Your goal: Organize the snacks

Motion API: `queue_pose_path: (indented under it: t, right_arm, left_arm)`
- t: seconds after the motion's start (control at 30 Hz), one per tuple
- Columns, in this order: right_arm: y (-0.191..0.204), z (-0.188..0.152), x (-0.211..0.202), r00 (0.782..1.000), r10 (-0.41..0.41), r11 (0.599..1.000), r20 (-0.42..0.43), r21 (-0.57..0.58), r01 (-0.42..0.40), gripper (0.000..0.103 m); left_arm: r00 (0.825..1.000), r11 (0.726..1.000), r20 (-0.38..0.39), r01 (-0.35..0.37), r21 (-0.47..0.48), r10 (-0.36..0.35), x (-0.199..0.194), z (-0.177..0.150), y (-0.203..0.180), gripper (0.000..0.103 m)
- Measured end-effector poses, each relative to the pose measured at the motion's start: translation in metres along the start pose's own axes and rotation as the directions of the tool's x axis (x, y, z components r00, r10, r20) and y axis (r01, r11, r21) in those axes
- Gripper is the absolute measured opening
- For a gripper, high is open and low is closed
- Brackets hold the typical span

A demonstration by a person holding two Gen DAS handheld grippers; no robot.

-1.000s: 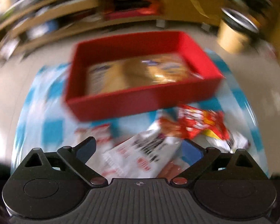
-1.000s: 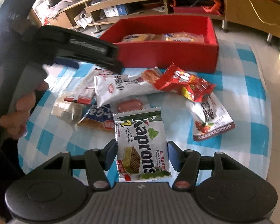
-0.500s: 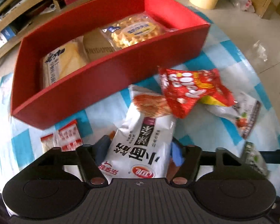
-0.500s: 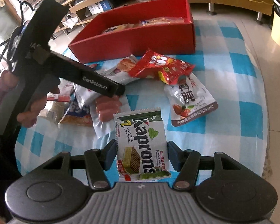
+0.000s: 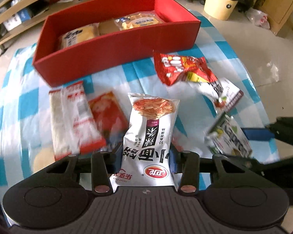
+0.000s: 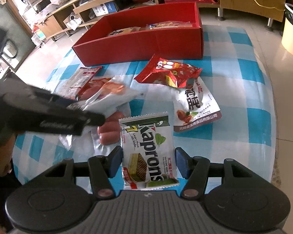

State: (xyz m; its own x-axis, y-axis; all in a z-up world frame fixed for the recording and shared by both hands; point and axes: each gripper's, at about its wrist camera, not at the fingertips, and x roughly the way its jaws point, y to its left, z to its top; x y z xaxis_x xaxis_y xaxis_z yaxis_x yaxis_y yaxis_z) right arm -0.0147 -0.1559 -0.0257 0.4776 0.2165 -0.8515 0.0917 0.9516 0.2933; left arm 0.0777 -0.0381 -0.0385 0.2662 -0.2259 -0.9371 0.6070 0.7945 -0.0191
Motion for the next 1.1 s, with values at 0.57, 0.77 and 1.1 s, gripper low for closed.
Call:
queue_pose_path:
  t: [0.57,0.77,1.1]
  right_arm:
    - [0.011,0.011,-0.008,0.998,0.005,1.0,0.062,-0.012,-0.004,0.055]
    - [0.011,0.02,-0.009,0.997,-0.001,1.0,0.083,0.002,0.0,0.055]
    - [0.018,0.036,-0.018,0.99,0.01,1.0,0.138,0.002,-0.01,0.055]
  left_arm:
    - [0.995,0.997,0.103,-0.003,-0.078,0.011,-0.036,-0.024,0.003,0.051]
    - [0.988,0.997,0.152,-0.033,-0.07,0.043,-0.045,-0.018,-0.001,0.051]
    - [0.978,0.994,0.201,-0.044,-0.095,0.063,-0.054,-0.011,0.003,0.051]
